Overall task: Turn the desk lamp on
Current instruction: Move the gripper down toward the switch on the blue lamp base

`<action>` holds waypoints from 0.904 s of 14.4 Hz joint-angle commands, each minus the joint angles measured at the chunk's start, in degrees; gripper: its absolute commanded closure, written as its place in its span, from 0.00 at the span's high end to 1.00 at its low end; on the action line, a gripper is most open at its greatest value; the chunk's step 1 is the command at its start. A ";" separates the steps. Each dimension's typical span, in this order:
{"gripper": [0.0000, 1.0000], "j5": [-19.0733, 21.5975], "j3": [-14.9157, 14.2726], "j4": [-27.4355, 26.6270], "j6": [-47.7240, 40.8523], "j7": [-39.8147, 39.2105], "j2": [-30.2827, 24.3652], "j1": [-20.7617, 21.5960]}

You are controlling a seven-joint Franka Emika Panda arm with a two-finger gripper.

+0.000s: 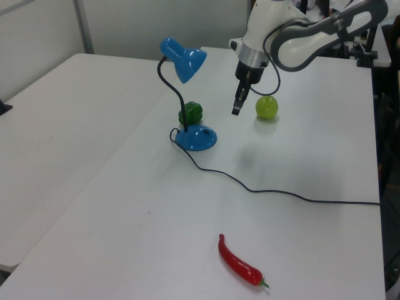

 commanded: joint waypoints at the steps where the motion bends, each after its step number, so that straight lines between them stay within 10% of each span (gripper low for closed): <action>1: 0.00 -1.09 -1.06 -0.11 8.82 1.65 3.15 0.31; 13: 0.00 -1.00 -1.68 2.08 22.55 1.74 11.07 0.49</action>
